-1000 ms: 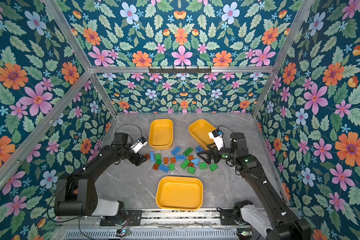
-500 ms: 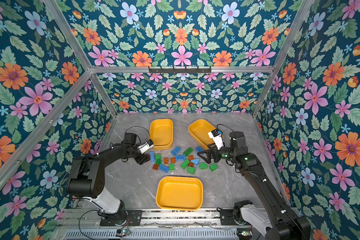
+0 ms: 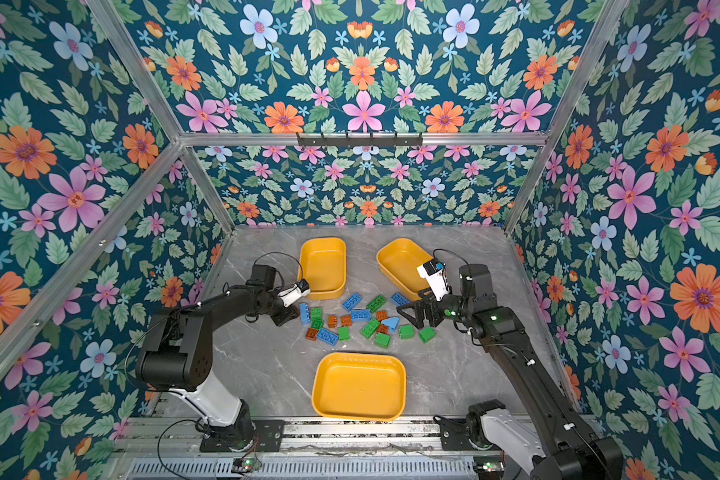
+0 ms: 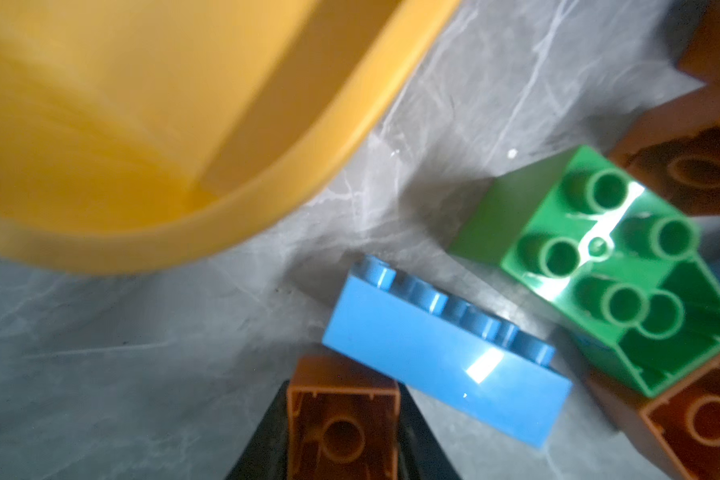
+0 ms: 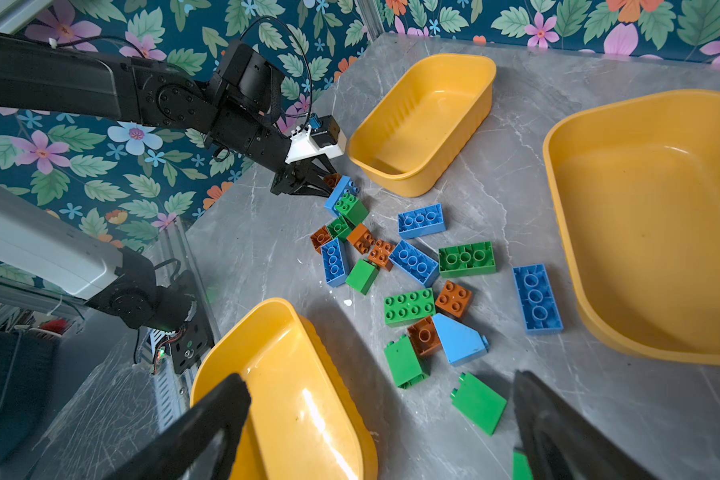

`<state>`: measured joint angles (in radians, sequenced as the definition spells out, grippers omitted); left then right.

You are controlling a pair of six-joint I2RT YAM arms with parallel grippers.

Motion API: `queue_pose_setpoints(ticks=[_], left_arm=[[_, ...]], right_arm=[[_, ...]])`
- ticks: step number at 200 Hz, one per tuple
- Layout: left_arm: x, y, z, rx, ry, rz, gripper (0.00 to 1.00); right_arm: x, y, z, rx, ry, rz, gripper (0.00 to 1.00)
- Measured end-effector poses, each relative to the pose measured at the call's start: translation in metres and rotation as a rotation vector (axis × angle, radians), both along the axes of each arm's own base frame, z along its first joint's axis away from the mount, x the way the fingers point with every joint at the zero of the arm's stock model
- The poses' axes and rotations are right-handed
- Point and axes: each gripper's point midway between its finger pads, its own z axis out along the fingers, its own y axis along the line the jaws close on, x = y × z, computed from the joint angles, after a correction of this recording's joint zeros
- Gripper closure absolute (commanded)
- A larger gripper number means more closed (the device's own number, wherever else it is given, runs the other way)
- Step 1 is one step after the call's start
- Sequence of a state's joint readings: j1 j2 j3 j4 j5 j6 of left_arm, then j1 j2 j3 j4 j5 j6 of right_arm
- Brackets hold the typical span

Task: Sort the legos into containers by color
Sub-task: 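Grasp a brown brick with the left gripper while the right arm rises, then carry the brown brick into the far bin nearest the left arm, release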

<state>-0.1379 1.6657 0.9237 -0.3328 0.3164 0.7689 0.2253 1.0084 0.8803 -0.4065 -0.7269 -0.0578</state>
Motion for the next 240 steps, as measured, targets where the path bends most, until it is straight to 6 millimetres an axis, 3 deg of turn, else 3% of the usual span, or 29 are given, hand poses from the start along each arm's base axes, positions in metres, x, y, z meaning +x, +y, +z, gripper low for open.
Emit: queue_pose_setpoints(ticks=[29,69,103,134,184,212,240], left_arm=[[-0.001,0.002,0.015,0.005,-0.012,0.005,0.68],[0.003,0.007,0.05,0.022,-0.024,0.053,0.68],[0.028,0.006,0.096,-0.008,-0.075,0.126,0.68],[0.069,-0.008,0.13,-0.089,-0.123,0.206,0.69],[0.125,-0.046,0.125,-0.228,-0.126,0.339,0.67],[0.158,-0.052,0.106,-0.274,-0.125,0.482,0.67],[0.176,-0.061,0.084,-0.294,-0.11,0.572,0.66]], right_arm=[[-0.001,0.001,0.0,0.005,0.004,0.007,0.01],[0.0,0.006,0.007,0.047,0.006,0.024,0.01],[0.002,0.011,0.015,0.106,0.012,0.026,0.01],[0.005,0.014,0.019,0.15,0.023,0.022,0.01],[0.014,0.016,0.022,0.181,0.034,-0.005,0.01],[0.018,0.018,0.021,0.183,0.04,-0.024,0.01],[0.02,0.019,0.017,0.179,0.058,-0.035,0.01]])
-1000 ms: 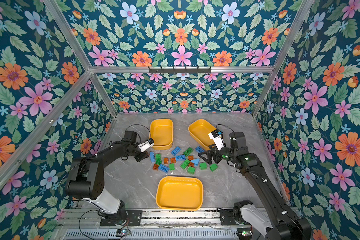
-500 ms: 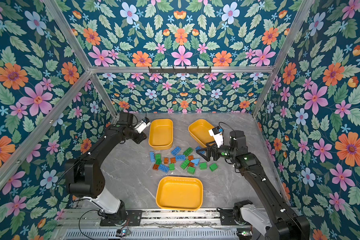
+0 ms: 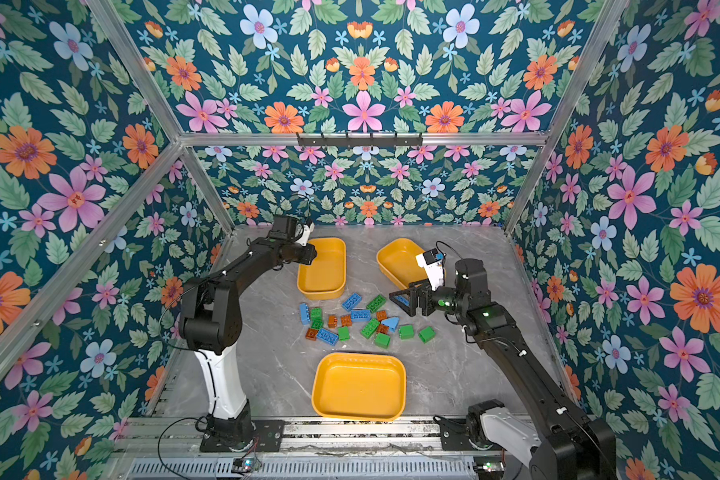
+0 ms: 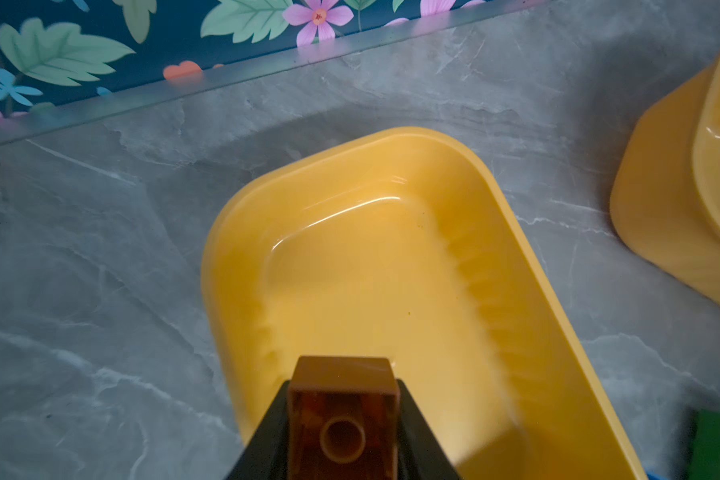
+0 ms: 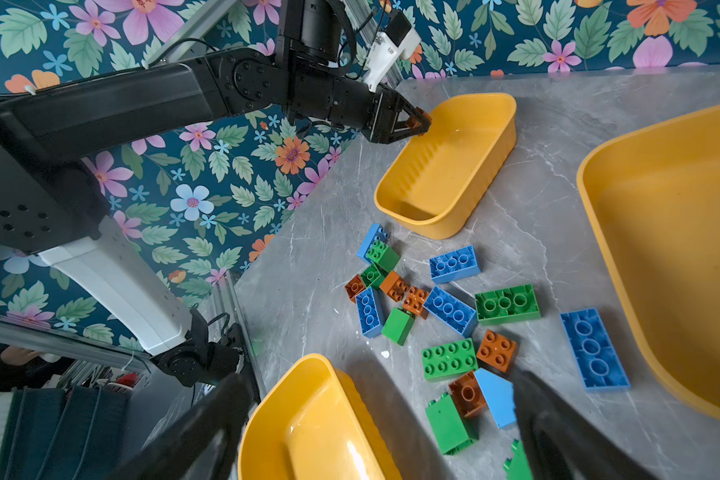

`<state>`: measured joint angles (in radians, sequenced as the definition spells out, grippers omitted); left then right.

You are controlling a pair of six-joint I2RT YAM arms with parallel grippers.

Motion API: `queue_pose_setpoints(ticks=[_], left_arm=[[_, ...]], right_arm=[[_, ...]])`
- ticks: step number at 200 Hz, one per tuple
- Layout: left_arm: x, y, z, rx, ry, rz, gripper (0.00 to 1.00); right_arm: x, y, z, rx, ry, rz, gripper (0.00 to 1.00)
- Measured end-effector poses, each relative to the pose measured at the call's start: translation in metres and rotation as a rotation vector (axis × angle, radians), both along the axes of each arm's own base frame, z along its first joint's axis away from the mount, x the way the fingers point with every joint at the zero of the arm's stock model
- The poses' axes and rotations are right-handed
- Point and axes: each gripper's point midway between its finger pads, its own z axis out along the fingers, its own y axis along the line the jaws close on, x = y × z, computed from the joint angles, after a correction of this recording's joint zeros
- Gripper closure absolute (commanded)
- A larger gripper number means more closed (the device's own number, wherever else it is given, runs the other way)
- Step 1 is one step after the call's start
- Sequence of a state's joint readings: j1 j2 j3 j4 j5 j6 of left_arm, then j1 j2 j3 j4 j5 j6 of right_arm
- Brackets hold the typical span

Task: Sort the legos into containers by color
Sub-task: 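Carry the brown brick into the far bin nearest the left arm, release, then grasp a long blue brick from the pile with the left gripper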

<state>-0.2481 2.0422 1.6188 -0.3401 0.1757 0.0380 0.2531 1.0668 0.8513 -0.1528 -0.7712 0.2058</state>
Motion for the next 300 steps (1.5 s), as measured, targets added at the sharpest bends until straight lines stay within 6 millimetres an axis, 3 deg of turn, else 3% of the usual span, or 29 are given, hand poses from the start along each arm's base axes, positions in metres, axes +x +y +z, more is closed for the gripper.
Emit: queue_pose_setpoints(ticks=[45,84,120,166,187,222,267,300], left_arm=[[0.016,0.008,-0.008,-0.004,-0.002,0.116,0.33],[0.005,0.018,0.016,0.002,-0.002,0.188,0.26],[-0.044,0.024,0.035,-0.016,0.032,0.258,0.26],[-0.118,0.029,0.033,-0.078,0.111,0.316,0.3],[-0.145,0.034,0.023,-0.092,0.141,0.344,0.33],[-0.183,0.043,-0.012,-0.089,0.231,0.391,0.38],[-0.196,0.038,-0.048,-0.125,0.296,0.418,0.43],[-0.191,0.035,-0.065,-0.131,0.315,0.431,0.45]], right_arm=[[0.002,-0.002,-0.005,-0.013,0.015,-0.017,0.01],[0.002,-0.002,-0.007,-0.017,0.024,-0.019,0.01],[0.002,-0.001,-0.012,-0.02,0.042,-0.014,0.01],[0.001,0.001,-0.015,-0.017,0.066,0.002,0.01],[0.001,0.002,-0.013,-0.011,0.065,0.012,0.01],[0.0,0.002,-0.015,-0.013,0.076,0.015,0.01],[-0.002,0.002,-0.02,-0.015,0.091,0.018,0.01],[-0.003,0.002,-0.021,-0.019,0.098,0.018,0.01]])
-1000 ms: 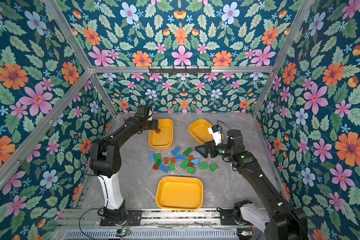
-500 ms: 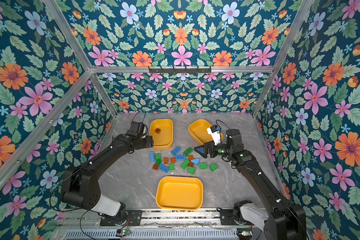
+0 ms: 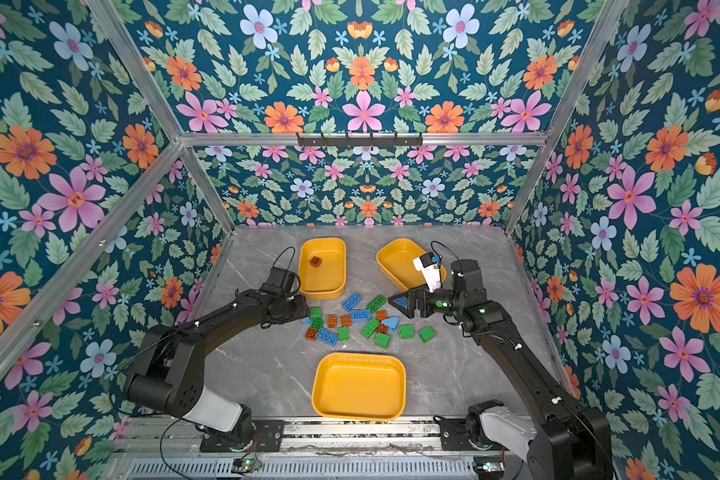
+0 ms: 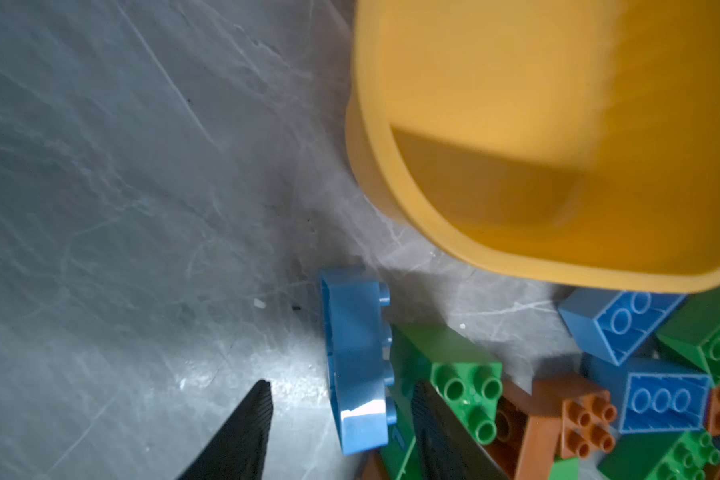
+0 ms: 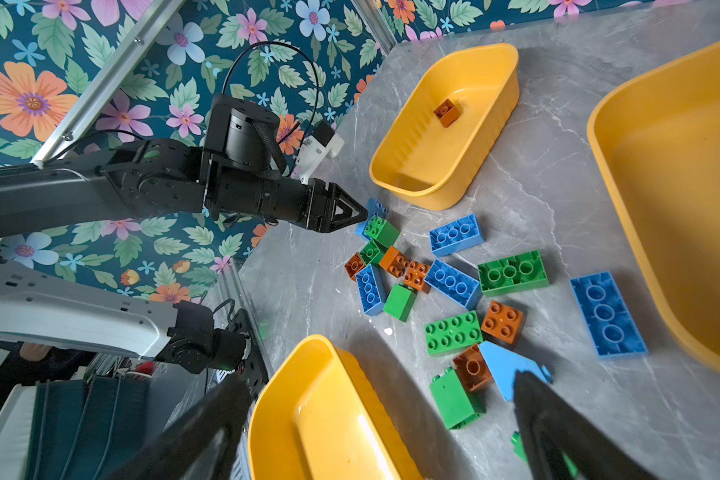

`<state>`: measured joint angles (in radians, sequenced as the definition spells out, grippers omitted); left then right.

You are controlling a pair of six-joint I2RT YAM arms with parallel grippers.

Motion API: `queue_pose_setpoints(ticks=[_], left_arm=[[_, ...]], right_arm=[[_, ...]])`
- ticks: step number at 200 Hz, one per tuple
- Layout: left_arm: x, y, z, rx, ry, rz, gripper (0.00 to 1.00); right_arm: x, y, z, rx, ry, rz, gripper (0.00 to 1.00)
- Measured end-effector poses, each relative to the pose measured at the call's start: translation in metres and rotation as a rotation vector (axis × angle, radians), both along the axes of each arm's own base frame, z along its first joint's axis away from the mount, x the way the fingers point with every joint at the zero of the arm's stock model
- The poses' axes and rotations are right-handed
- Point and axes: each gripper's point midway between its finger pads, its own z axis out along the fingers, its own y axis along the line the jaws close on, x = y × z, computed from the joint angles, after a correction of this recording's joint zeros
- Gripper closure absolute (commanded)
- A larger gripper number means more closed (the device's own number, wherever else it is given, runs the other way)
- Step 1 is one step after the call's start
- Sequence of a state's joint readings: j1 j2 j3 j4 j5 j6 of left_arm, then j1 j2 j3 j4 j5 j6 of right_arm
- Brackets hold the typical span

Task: Sort the legos into containers by color
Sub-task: 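Grasp a long blue brick from the pile with the left gripper, then carry the blue brick into the far bin nearest the right arm, release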

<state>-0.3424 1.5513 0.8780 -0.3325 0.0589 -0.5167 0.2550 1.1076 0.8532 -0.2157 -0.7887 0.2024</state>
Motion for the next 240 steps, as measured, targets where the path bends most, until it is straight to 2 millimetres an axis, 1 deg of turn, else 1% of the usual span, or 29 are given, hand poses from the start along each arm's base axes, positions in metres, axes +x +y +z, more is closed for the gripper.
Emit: queue_pose_setpoints(ticks=[17,42,60,95,116,131,152,170,189,212,225,240], left_arm=[[0.001,-0.001,-0.008,-0.003,0.01,0.001,0.47],[0.004,-0.005,-0.017,-0.013,0.022,-0.004,0.55],[0.006,-0.006,-0.021,-0.012,0.026,-0.004,0.64],[0.009,-0.007,-0.022,-0.009,0.022,-0.004,0.78],[0.007,-0.005,-0.017,0.0,0.018,-0.006,0.79],[0.009,-0.003,-0.004,0.006,-0.005,-0.004,0.79],[0.014,-0.002,0.021,0.012,-0.049,-0.015,0.79],[0.016,-0.001,0.044,0.02,-0.081,-0.022,0.79],[0.02,-0.004,0.071,0.006,-0.121,-0.033,0.79],[0.029,-0.021,0.102,-0.038,-0.166,-0.071,0.79],[0.035,-0.037,0.12,-0.07,-0.197,-0.106,0.79],[0.046,-0.063,0.137,-0.108,-0.23,-0.154,0.79]], right_arm=[[-0.001,0.0,-0.001,-0.003,0.007,0.0,0.01],[-0.002,-0.001,-0.005,-0.009,0.017,-0.005,0.01],[-0.003,-0.002,-0.006,-0.013,0.023,-0.007,0.01],[-0.003,-0.004,-0.007,-0.024,0.021,-0.018,0.01],[-0.003,-0.005,-0.007,-0.034,0.018,-0.022,0.01],[-0.003,-0.006,-0.006,-0.041,0.013,-0.025,0.01],[-0.002,-0.008,-0.004,-0.051,0.008,-0.037,0.01],[0.001,-0.008,-0.002,-0.055,0.001,-0.044,0.01],[0.004,-0.008,-0.002,-0.058,0.001,-0.049,0.01],[0.011,-0.012,-0.002,-0.063,0.005,-0.067,0.01],[0.015,-0.015,-0.001,-0.062,0.004,-0.081,0.01],[0.02,-0.02,0.001,-0.061,0.002,-0.099,0.01]])
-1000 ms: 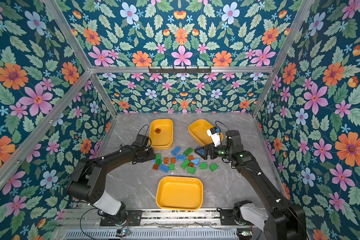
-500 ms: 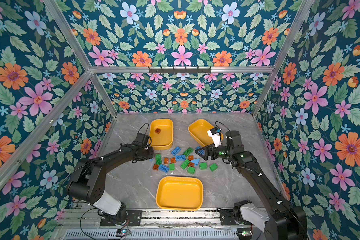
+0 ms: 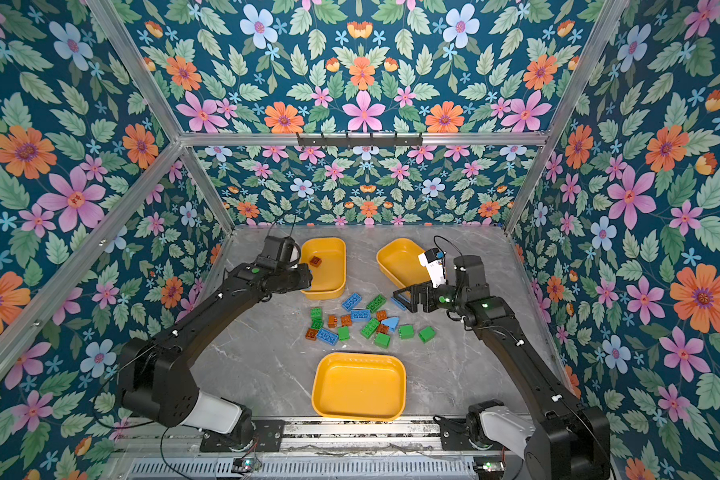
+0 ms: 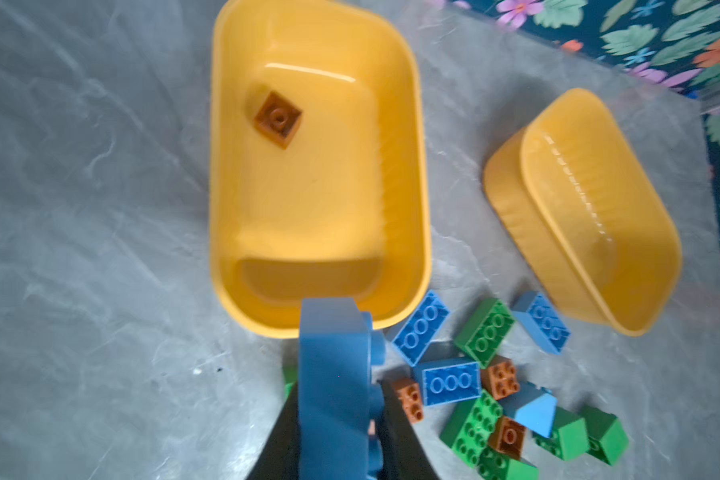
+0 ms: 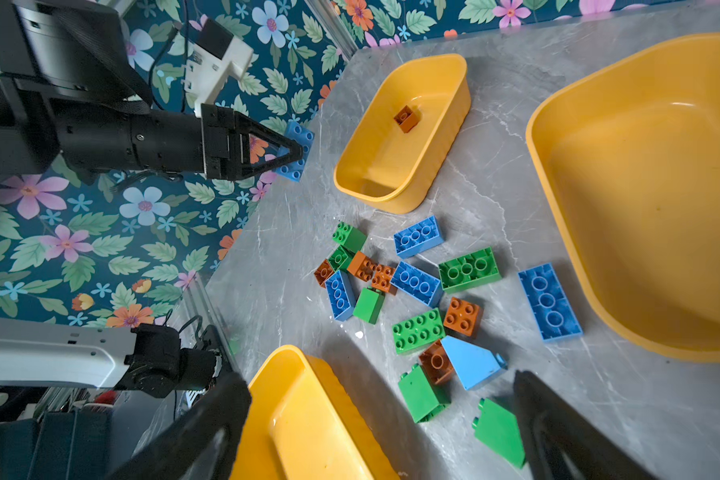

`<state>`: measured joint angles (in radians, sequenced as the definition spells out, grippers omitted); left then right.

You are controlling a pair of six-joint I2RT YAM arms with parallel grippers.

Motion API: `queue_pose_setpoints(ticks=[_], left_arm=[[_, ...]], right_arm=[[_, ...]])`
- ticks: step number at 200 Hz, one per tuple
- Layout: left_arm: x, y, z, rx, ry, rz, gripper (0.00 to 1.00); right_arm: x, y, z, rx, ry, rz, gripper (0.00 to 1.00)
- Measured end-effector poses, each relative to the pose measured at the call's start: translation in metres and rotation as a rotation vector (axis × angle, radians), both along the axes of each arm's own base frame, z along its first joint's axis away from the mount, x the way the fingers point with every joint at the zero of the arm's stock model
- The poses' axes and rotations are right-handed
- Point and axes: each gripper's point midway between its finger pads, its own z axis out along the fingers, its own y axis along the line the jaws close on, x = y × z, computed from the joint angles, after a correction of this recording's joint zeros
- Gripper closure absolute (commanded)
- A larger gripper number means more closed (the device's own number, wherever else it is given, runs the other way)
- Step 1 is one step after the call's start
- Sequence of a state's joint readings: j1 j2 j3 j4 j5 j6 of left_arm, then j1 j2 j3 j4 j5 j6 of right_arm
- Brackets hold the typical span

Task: Sort the legos into containers by color
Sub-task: 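Carry the blue brick into the far bin nearest the right arm, release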

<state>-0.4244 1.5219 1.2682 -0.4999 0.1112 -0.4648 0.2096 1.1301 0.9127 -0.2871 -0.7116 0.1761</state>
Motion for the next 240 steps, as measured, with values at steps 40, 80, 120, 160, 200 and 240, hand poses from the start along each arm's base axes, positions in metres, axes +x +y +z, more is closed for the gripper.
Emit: queue_pose_setpoints(ticks=[40,80,120,160,200,240], left_arm=[[0.026,-0.074,0.014,-0.076,-0.038,-0.132,0.79],[0.054,-0.147,0.008,-0.11,-0.07,-0.243,0.79],[0.086,-0.204,-0.007,-0.1,-0.134,-0.348,0.78],[0.11,-0.227,-0.038,-0.039,-0.179,-0.421,0.78],[0.127,-0.239,-0.063,0.002,-0.232,-0.469,0.73],[0.134,-0.244,-0.071,0.022,-0.252,-0.492,0.42]], right_arm=[[0.011,-0.013,0.005,0.003,-0.006,-0.043,0.01],[0.017,-0.016,0.008,0.003,-0.007,-0.057,0.01],[0.021,-0.017,0.009,0.002,-0.006,-0.064,0.01],[0.022,-0.019,0.011,-0.001,-0.01,-0.073,0.01],[0.021,-0.02,0.008,-0.005,0.001,-0.077,0.01],[0.018,-0.022,0.004,-0.015,0.022,-0.08,0.01]])
